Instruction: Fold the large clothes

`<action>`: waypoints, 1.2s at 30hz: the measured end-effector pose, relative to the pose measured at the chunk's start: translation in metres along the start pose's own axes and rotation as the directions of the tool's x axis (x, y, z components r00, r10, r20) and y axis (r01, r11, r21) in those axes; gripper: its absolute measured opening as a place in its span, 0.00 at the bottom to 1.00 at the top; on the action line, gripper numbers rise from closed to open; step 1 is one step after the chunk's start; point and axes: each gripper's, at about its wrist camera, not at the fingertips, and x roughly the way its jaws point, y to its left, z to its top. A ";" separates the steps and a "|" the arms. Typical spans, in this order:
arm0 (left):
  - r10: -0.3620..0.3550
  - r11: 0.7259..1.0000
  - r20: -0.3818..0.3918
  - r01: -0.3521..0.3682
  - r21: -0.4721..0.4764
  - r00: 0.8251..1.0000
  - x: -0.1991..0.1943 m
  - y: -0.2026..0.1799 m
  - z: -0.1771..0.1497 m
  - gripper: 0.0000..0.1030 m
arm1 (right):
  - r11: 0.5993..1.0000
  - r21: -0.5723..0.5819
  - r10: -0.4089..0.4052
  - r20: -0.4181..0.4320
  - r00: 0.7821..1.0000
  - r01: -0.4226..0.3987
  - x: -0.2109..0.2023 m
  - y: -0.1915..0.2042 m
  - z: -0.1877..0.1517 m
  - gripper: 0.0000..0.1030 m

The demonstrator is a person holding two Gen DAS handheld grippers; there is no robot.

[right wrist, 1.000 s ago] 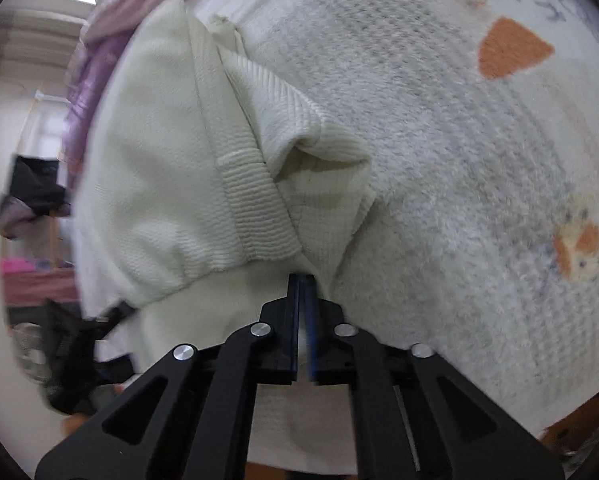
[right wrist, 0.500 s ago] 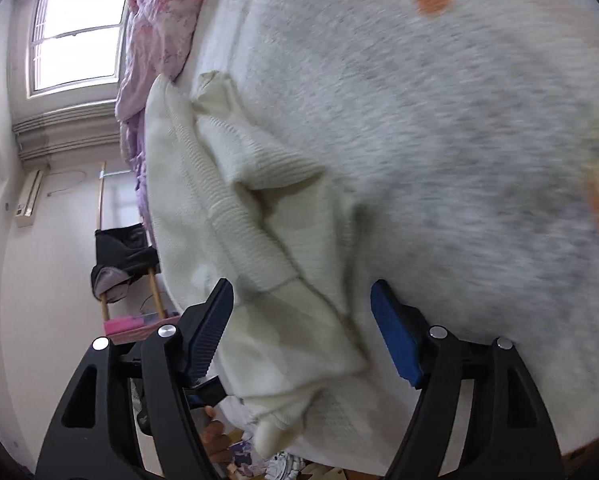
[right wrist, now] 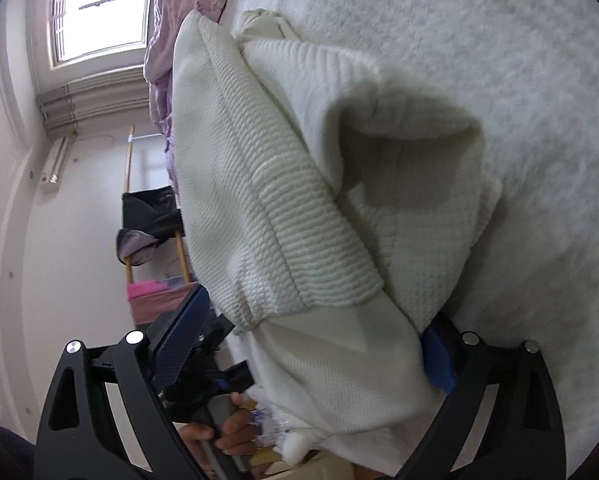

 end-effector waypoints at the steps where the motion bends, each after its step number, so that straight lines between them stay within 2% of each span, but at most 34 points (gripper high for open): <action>1: 0.007 1.000 0.003 -0.007 0.004 1.000 -0.001 0.000 -0.001 0.87 | 1.000 0.005 -0.024 0.006 1.000 0.024 0.001 0.000 -0.002 0.87; 3: 0.030 0.999 0.000 -0.030 0.032 1.000 0.000 -0.002 -0.001 0.87 | 0.996 0.040 -0.085 0.045 0.995 0.083 0.004 -0.006 0.000 0.80; 4: 0.036 0.999 -0.003 -0.036 0.033 0.999 0.001 -0.003 -0.001 0.87 | 0.991 0.097 -0.102 0.076 0.992 0.094 0.004 -0.011 0.002 0.81; 6: 0.032 0.999 -0.010 -0.032 0.018 0.999 0.002 -0.003 0.001 0.88 | 0.987 0.133 -0.101 0.096 0.990 0.087 0.005 -0.011 0.004 0.86; 8: 0.026 1.000 -0.028 -0.026 0.012 0.999 0.002 -0.003 0.003 0.87 | 0.989 0.110 -0.105 0.064 0.992 0.098 0.010 -0.004 0.004 0.87; 10: 0.016 0.999 -0.046 -0.015 0.029 0.999 0.003 -0.007 0.005 0.87 | 0.996 0.086 -0.024 -0.011 1.000 0.025 0.013 0.004 0.002 0.85; 11: 0.013 0.999 -0.049 -0.011 0.035 0.999 0.003 -0.007 0.006 0.87 | 0.997 0.072 -0.038 -0.007 0.999 0.038 0.008 0.003 0.002 0.84; 12: 0.015 0.999 -0.052 -0.013 0.038 0.999 0.004 -0.007 0.007 0.87 | 0.994 0.057 -0.090 0.028 0.996 0.089 -0.001 0.002 0.003 0.84; 13: 0.020 0.999 -0.050 -0.019 0.027 0.999 0.005 -0.007 0.006 0.88 | 0.992 0.072 -0.110 0.082 0.990 0.105 -0.010 -0.003 0.004 0.82; 15: 0.036 0.999 -0.038 -0.036 0.004 0.999 0.008 -0.010 0.007 0.87 | 0.987 0.162 -0.032 0.148 0.988 0.008 -0.015 -0.018 0.006 0.84; 17: 0.042 0.999 -0.042 -0.041 0.011 0.998 0.014 -0.014 0.009 0.87 | 0.988 0.144 -0.066 0.131 0.989 0.047 -0.004 -0.014 0.009 0.87; 18: 0.036 0.999 -0.047 -0.036 0.011 0.998 0.016 -0.014 0.011 0.87 | 0.990 0.121 -0.086 0.118 0.989 0.072 0.002 -0.008 0.010 0.93; 20: 0.020 1.000 -0.054 -0.020 0.002 0.998 0.016 -0.013 0.011 0.87 | 0.989 0.101 -0.117 0.100 0.988 0.107 0.011 0.001 0.013 0.94; 24: -0.034 0.999 -0.087 0.031 -0.037 0.996 0.012 -0.008 0.015 0.87 | 0.990 0.134 -0.064 0.118 0.991 0.048 0.006 -0.003 0.011 0.91; 30: 0.012 0.999 -0.159 -0.019 -0.042 0.987 0.027 -0.011 0.023 0.87 | 0.984 0.151 -0.114 0.124 0.986 0.095 0.015 0.001 0.012 0.93; 32: 0.032 0.999 -0.170 -0.036 -0.021 0.985 0.028 -0.016 0.026 0.86 | 0.984 0.152 -0.112 0.120 0.986 0.094 0.014 0.004 0.010 0.88; 33: 0.061 0.998 -0.165 -0.060 0.010 0.984 0.027 -0.021 0.026 0.77 | 0.984 0.151 -0.115 0.124 0.986 0.096 0.013 0.006 0.009 0.75; 34: 0.089 0.996 -0.164 -0.086 0.026 0.982 0.027 -0.024 0.026 0.73 | 0.985 0.158 -0.096 0.126 0.987 0.076 0.010 0.006 0.006 0.57; 36: 0.120 0.993 -0.159 -0.117 0.028 0.980 0.022 -0.029 0.026 0.54 | 0.985 0.171 -0.043 0.150 0.988 0.017 0.007 0.007 -0.001 0.46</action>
